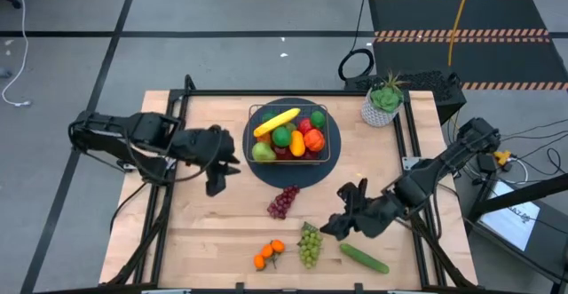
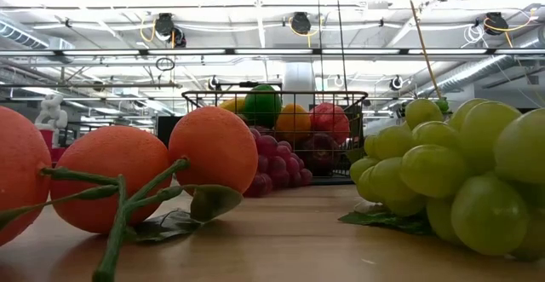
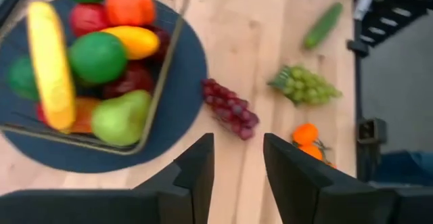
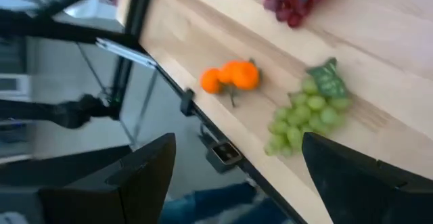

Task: Build produce basket
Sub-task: Put the green cucumber into the wire basket

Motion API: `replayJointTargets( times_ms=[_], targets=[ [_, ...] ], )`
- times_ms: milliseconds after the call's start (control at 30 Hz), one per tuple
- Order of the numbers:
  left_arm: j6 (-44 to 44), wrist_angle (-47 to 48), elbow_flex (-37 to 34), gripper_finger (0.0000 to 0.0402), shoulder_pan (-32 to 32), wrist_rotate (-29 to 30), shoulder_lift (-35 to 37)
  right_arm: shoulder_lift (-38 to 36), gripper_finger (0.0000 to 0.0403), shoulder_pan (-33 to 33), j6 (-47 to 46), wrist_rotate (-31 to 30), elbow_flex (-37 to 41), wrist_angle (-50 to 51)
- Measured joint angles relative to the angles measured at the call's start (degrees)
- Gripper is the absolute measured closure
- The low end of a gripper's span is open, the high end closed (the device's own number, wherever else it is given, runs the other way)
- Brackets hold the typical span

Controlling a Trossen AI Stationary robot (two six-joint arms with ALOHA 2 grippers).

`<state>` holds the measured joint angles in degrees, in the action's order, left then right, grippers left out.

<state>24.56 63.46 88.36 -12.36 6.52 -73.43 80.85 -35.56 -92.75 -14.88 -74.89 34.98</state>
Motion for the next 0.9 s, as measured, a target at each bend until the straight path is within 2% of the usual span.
replayJointTargets(
  times_ms=[167, 467, 600, 900],
  targets=[
    [2.5, -0.1, 0.0, 0.0279, -3.8, 2.1, -0.1, 3.1, 0.009, -2.7, -3.5, 2.2, -5.0, 4.6],
    [8.9, -0.2, 0.0, 0.0279, -6.9, 4.5, -0.5, 4.1, 0.009, -8.1, -7.0, 5.8, -5.4, 8.2],
    [12.8, -0.2, 0.0, 0.0279, -7.6, 7.1, -0.4, 4.2, 0.009, -9.5, -2.4, 6.2, -5.4, 10.7],
    [18.9, -0.5, 0.0, 0.0279, -9.3, 7.1, -1.6, 5.5, 0.009, -16.2, 7.3, 7.2, -5.3, 16.9]
  ],
)
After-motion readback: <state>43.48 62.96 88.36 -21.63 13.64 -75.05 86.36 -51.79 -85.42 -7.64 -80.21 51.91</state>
